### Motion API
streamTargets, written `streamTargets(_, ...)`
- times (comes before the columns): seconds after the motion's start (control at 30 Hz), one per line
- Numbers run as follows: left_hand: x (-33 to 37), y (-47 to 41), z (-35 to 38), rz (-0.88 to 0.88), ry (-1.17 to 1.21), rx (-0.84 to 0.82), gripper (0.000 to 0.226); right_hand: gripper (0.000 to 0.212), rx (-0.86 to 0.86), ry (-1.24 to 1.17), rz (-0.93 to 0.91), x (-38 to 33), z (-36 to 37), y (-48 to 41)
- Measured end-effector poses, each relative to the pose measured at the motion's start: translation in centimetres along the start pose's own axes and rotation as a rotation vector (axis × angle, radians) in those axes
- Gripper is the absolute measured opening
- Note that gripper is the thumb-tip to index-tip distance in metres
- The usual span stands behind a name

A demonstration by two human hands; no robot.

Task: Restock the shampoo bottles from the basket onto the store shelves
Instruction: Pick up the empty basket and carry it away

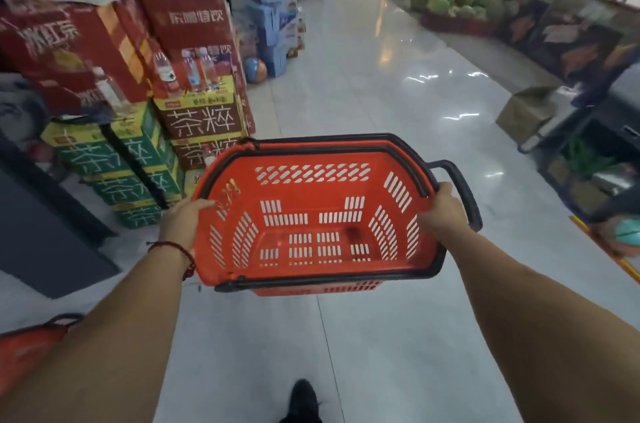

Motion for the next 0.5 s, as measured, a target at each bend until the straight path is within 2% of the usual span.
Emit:
streamTargets(0.1, 3.7, -9.9, 4.2, -0.062, -0.018, -0.040, 0.056, 0.054, 0.007, 0.019, -0.001, -7.1, 0.6, -8.9)
streamTargets(0.2, 7.4, -19.7, 9.0, -0.083, -0.011, -0.094, 0.066, 0.054, -0.008, 0.020, 0.029, -12.8, 1.5, -17.8)
streamTargets(0.37, 8.6, -38.9, 17.0, -0.119, -0.022, -0.065, 0.088, 0.051, -0.032, 0.023, 0.057, -20.6, 5.8, -36.0)
streamTargets(0.5, 9.9, -50.3, 23.3, -0.126, -0.073, 0.071, 0.060, 0.058, -0.093, 0.026, 0.056, -27.5, 11.5, -51.9)
Point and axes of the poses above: each hand's wrist, its own y-axis away from the middle knuckle, its own z-axis out of the palm, x = y × z, the point moved 6 cm from there along -y, towards the middle knuckle, and after that the axes turned 11 degrees about z, right-handed, at the moved point
